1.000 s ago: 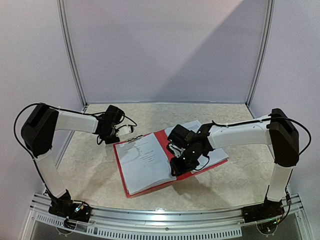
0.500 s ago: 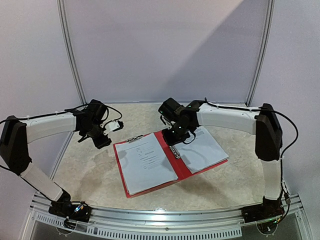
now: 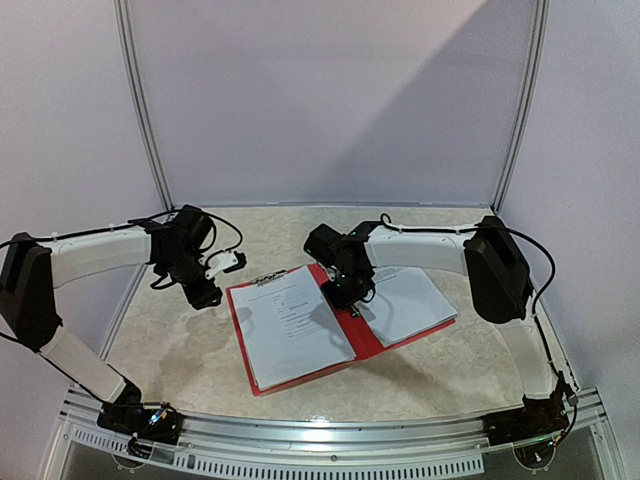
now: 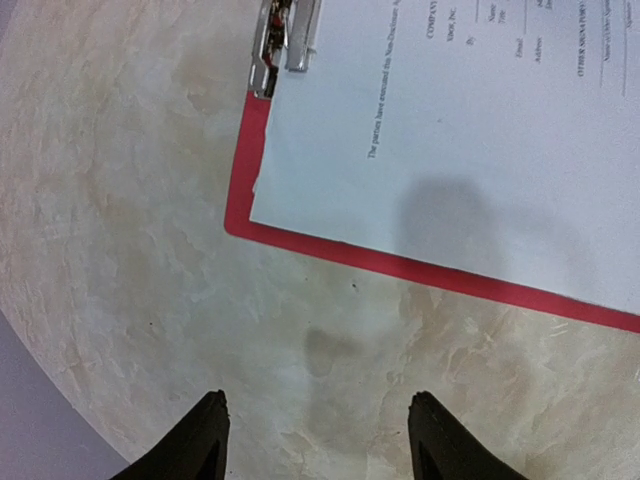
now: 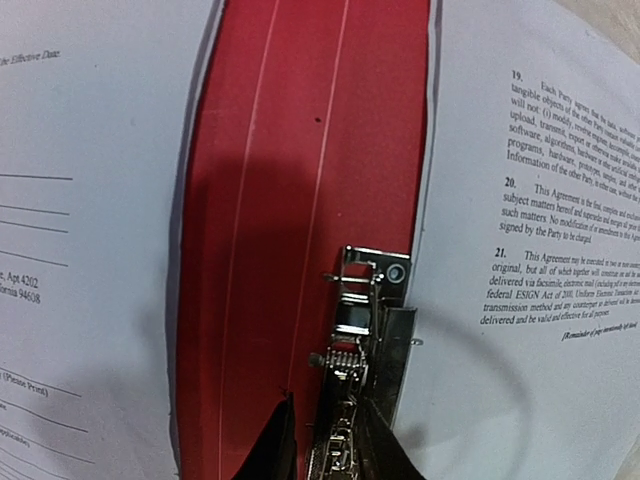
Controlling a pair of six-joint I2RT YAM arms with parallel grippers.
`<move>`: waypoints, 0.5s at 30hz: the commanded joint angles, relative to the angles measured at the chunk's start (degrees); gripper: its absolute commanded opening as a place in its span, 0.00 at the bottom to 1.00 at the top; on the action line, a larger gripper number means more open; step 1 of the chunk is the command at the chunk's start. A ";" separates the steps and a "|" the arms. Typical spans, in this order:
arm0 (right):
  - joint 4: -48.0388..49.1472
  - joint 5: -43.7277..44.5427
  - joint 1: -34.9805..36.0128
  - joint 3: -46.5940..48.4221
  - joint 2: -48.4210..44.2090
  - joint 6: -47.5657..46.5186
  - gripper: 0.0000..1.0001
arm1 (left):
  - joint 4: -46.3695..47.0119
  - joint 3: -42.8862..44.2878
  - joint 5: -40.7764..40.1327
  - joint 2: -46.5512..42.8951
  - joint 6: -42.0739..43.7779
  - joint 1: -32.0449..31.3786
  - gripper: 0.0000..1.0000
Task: Put the files into the folder
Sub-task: Pick up the folder from the center of the board.
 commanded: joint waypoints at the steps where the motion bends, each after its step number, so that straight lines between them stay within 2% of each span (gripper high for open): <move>1: -1.51 1.56 0.19 1.37 1.81 -0.81 0.19 | -1.14 -0.79 1.27 -0.14 -0.33 -0.49 0.62; 7: -1.32 0.18 0.22 1.24 2.70 -0.72 0.13 | -1.15 -0.80 1.30 0.04 -0.10 -0.47 0.62; 15: -1.22 -1.03 0.15 1.52 4.21 -0.90 0.09 | -1.09 -0.79 1.40 0.52 -0.06 -0.47 0.62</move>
